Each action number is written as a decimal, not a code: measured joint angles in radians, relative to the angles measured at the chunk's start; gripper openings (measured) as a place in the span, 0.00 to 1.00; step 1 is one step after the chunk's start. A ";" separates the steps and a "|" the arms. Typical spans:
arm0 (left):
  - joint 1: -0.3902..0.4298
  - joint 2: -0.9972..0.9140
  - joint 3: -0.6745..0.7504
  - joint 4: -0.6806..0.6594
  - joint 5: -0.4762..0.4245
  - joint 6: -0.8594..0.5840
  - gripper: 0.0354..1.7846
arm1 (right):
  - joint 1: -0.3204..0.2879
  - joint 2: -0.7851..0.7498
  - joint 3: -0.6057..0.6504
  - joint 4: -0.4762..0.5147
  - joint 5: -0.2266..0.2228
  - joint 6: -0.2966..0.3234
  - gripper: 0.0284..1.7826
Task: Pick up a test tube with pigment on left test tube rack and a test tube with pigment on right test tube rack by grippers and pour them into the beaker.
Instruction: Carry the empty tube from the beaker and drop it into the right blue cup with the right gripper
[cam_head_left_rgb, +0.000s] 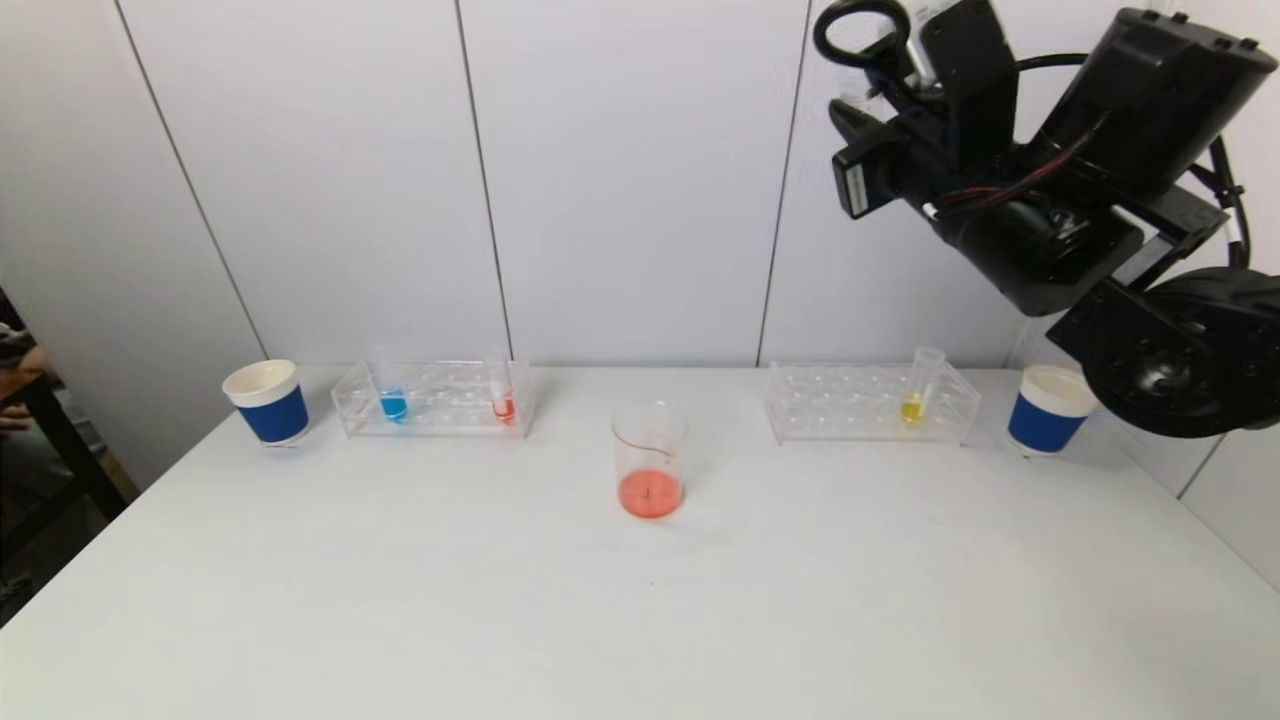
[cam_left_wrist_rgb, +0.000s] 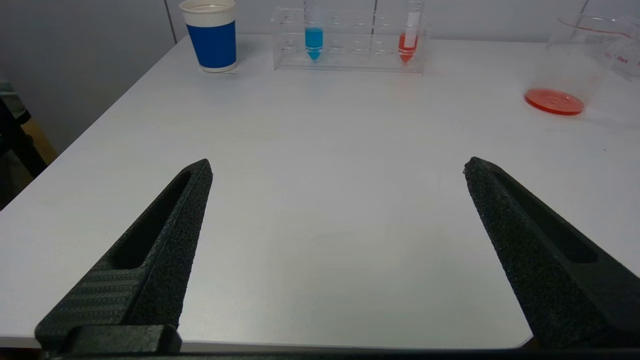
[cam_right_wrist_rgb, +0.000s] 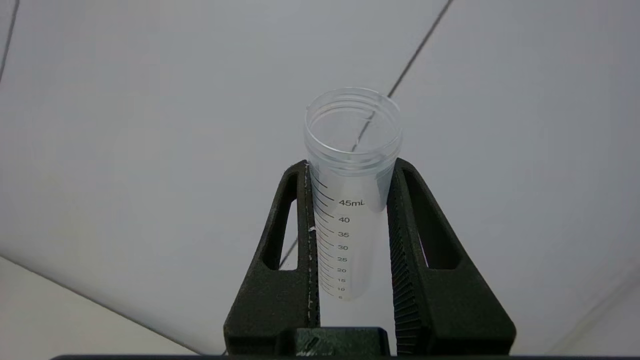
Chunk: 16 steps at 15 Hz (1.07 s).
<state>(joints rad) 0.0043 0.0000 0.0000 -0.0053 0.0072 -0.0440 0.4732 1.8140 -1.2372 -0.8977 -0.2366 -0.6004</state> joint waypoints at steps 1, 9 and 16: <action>0.000 0.000 0.000 0.000 -0.001 0.000 0.99 | -0.019 -0.016 0.005 0.007 -0.001 0.015 0.25; 0.000 0.000 0.000 0.000 0.000 0.000 0.99 | -0.150 -0.163 0.033 0.162 -0.004 0.151 0.25; 0.000 0.000 0.000 0.000 0.000 0.000 0.99 | -0.201 -0.290 0.043 0.381 -0.041 0.356 0.25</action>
<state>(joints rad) 0.0038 0.0000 0.0000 -0.0053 0.0070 -0.0440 0.2717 1.5245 -1.1940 -0.5166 -0.2779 -0.2443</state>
